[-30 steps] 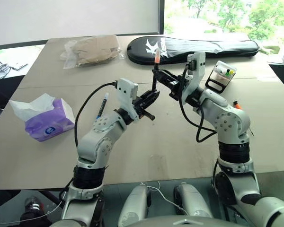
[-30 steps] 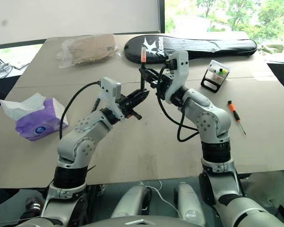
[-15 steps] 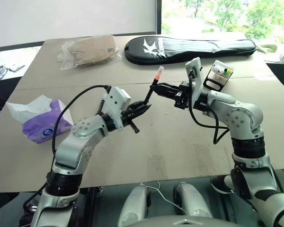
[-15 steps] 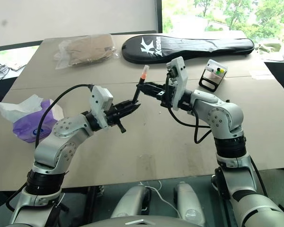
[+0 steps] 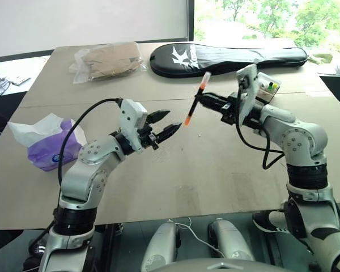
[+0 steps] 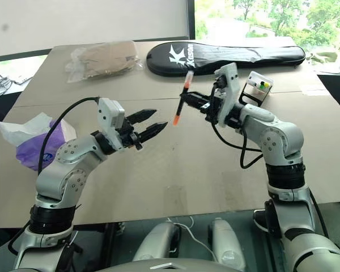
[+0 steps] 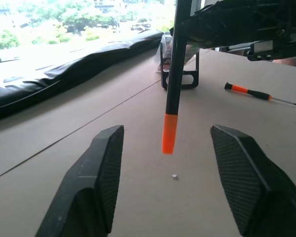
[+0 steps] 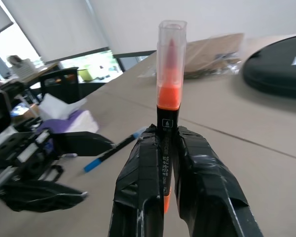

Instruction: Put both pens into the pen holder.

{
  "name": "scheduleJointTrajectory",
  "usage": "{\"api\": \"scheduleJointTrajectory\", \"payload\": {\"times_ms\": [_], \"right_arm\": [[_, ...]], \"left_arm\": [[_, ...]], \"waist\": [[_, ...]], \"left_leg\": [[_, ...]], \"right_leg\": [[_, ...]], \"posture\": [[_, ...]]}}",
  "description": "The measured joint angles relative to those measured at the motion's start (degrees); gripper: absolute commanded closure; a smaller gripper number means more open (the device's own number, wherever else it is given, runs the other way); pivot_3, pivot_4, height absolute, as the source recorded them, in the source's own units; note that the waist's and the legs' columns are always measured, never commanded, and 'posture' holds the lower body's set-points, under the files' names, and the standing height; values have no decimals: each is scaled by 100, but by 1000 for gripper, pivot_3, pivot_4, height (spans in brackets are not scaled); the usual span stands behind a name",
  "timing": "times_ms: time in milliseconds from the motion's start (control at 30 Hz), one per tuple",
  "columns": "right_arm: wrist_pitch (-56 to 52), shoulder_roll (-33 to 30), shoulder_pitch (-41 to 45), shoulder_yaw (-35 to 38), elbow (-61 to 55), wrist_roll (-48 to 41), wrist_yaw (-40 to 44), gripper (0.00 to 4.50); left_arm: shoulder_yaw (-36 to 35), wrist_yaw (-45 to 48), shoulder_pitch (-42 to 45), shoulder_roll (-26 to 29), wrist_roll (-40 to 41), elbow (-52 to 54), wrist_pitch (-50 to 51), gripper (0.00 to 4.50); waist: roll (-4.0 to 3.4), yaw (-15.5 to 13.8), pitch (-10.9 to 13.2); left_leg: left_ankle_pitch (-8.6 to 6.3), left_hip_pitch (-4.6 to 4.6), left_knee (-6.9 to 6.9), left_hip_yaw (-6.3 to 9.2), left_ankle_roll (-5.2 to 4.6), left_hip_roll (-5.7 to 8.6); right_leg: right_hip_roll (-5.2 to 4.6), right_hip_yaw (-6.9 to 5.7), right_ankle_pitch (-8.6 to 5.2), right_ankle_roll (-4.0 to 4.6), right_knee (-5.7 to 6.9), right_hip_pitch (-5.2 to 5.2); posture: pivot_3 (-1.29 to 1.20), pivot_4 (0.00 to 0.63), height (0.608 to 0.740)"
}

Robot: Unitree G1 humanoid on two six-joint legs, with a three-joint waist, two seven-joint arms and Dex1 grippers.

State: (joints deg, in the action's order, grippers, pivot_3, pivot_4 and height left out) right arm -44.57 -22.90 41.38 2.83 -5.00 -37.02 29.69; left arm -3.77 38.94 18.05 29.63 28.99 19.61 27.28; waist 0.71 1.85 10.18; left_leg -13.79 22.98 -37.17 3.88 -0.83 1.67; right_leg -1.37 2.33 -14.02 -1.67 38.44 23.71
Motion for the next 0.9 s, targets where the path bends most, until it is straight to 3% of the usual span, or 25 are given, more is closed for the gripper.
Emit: {"api": "scheduleJointTrajectory", "payload": {"times_ms": [167, 333, 900], "right_arm": [[1568, -973, 279, 283, 1211, 1129, 182, 4500], [2743, -1403, 727, 386, 1867, 1951, 150, 4500], [3569, -953, 664, 168, 2436, 2888, -1, 4500]], "left_arm": [[-191, -169, 3, -80, -6, -2, -64, 1022], [28, -201, 8, -254, -75, 78, -147, 1022], [203, -417, -255, -361, -86, 361, -188, 1022]], "waist": [[1, -3, 2], [2, 37, 2], [3, 1, 3]], "left_leg": [[0, 0, 2, -11, -1, 0], [0, -4, 9, -17, 0, -8], [0, -3, 5, -16, 0, -9]], "right_leg": [[1, 6, 0, 0, -3, 1], [8, 14, 1, 0, -3, 1], [6, 14, 1, 1, -3, 0]], "posture": [[0, 150, 740], [0, 150, 740], [0, 150, 740]]}}
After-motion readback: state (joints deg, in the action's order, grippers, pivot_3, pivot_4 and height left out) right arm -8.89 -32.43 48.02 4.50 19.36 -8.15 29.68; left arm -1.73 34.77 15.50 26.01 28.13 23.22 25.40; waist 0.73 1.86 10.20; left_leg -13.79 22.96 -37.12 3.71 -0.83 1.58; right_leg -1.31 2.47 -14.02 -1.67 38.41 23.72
